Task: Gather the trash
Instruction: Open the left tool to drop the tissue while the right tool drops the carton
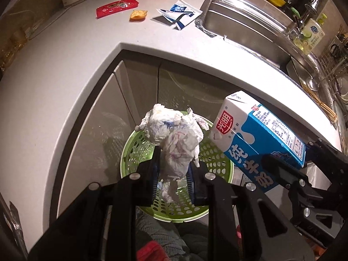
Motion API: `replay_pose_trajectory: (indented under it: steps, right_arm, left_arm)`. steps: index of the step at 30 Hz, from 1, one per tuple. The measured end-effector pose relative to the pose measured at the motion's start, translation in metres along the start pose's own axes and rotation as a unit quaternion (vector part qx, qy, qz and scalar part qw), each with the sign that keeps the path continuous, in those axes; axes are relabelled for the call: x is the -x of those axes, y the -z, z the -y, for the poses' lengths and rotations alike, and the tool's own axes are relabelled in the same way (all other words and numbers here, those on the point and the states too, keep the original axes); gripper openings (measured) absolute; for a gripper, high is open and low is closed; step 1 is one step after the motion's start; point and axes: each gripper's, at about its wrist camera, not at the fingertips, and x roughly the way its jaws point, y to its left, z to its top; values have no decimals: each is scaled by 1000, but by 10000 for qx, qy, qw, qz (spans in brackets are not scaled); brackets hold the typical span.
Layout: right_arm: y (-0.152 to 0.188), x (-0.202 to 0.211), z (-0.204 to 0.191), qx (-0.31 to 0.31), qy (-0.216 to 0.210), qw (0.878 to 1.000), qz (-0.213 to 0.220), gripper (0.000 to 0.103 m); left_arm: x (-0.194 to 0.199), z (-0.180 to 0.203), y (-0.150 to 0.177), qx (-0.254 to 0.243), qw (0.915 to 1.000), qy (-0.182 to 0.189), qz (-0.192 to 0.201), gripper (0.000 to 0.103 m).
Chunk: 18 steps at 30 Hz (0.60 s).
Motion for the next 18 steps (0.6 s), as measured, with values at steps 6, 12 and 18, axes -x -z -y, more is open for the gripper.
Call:
replay_pose_trajectory:
  steps: [6,12,18]
  right_arm:
    - [7,2,7,-15,40,10000,-39,44]
    - [11,0,13,-119,55,9999,-94,44]
    - [12,-1,21,-216,72,9997,-107,44]
  left_arm:
    - [-8,8,4,-65,9999,16,-116,22]
    - [-30,13,8,-23,9983,60,-574,65]
    - [-26,19,6,-173,9983,-55,-548,81]
